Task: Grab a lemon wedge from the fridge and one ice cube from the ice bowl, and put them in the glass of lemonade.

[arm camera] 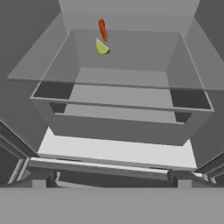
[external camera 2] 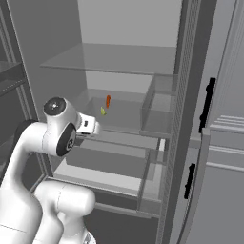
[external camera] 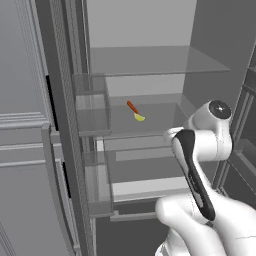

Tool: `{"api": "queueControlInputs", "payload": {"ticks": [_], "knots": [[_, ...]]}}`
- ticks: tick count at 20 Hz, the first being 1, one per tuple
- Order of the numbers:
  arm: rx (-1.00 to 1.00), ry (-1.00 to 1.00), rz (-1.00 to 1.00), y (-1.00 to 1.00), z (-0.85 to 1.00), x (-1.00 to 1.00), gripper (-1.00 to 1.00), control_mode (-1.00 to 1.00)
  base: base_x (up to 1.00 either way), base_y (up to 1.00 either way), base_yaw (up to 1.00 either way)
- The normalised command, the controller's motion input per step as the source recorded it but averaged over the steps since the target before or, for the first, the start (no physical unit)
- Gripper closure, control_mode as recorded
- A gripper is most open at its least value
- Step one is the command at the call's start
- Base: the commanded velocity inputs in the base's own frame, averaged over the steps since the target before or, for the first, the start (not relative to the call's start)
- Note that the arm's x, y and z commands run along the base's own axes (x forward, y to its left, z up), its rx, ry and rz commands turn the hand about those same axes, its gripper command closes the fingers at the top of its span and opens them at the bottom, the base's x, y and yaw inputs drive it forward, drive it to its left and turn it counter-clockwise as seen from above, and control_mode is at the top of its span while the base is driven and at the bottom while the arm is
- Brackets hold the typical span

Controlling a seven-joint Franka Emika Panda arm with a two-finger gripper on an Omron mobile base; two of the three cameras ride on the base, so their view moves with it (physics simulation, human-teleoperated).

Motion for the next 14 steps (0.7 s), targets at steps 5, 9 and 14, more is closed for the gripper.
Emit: {"api": "queueControlInputs", "payload": {"ticks": [5, 9, 14], "knots": [[-0.01, 0.0, 0.15, 0.14, -0.09, 0.87, -1.0, -1.0, 0.0, 0.0, 0.0], [-0.01, 0.0, 0.07, 0.05, -0.05, 0.77, -1.0, -1.0, 0.0, 0.0, 0.0], [0.0, 0.04, 0.0, 0.0, -0.03, 0.64, -1.0, -1.0, 0.0, 0.0, 0.0]]}}
